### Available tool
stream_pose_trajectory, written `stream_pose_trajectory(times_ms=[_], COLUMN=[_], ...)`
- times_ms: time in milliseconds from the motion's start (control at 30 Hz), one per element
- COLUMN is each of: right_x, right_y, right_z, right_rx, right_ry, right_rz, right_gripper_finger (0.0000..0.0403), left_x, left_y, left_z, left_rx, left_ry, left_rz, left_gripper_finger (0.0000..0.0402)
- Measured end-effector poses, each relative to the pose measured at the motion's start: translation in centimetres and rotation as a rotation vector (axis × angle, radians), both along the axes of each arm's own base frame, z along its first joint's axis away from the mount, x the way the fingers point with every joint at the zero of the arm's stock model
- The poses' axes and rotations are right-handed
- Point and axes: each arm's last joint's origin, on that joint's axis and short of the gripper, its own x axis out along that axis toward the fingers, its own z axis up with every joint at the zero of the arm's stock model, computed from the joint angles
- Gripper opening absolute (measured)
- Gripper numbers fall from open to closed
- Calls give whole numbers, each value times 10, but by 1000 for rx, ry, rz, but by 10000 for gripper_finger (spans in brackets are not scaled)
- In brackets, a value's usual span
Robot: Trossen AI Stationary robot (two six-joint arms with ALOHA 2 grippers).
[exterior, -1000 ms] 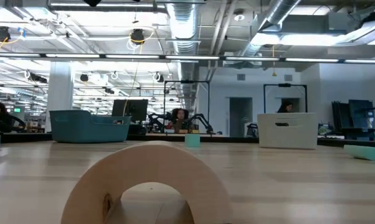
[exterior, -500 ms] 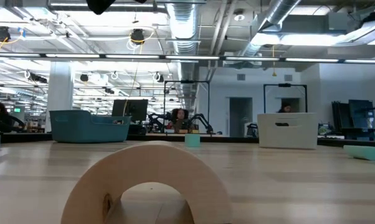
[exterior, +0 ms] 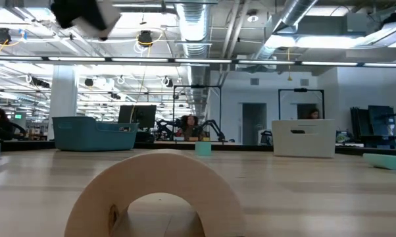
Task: Sort & place blocks by color
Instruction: Put the right brown block into the transparent bin
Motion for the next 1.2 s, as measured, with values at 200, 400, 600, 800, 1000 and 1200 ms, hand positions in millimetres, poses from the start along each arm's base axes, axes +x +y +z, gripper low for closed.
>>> stream_pose_trajectory(times_ms=[200, 400, 600, 800, 1000, 1200], right_x=[-7, -13, -18, -26, -40, -52], right_y=[-3, 8, 17, 29, 46, 63], right_z=[-11, -24, -27, -31, -38, -41], right_rx=[111, 165, 164, 248, 328, 379], right_ry=[129, 238, 273, 318, 400, 433], right_rz=[-66, -67, -51, -68, -91, -108], right_gripper_finger=[65, 66, 66, 66, 66, 66], left_x=[-18, -40, -66, -93, -116, -131], left_y=[-7, -19, -34, -54, -66, -77], left_z=[-10, -14, -17, -17, -33, -64], left_rx=[-63, -78, -102, -113, -134, -238], left_ry=[156, 282, 401, 417, 417, 446], left_rz=[2, 3, -8, -13, 25, 4], left_gripper_finger=[111, 113, 110, 113, 112, 113])
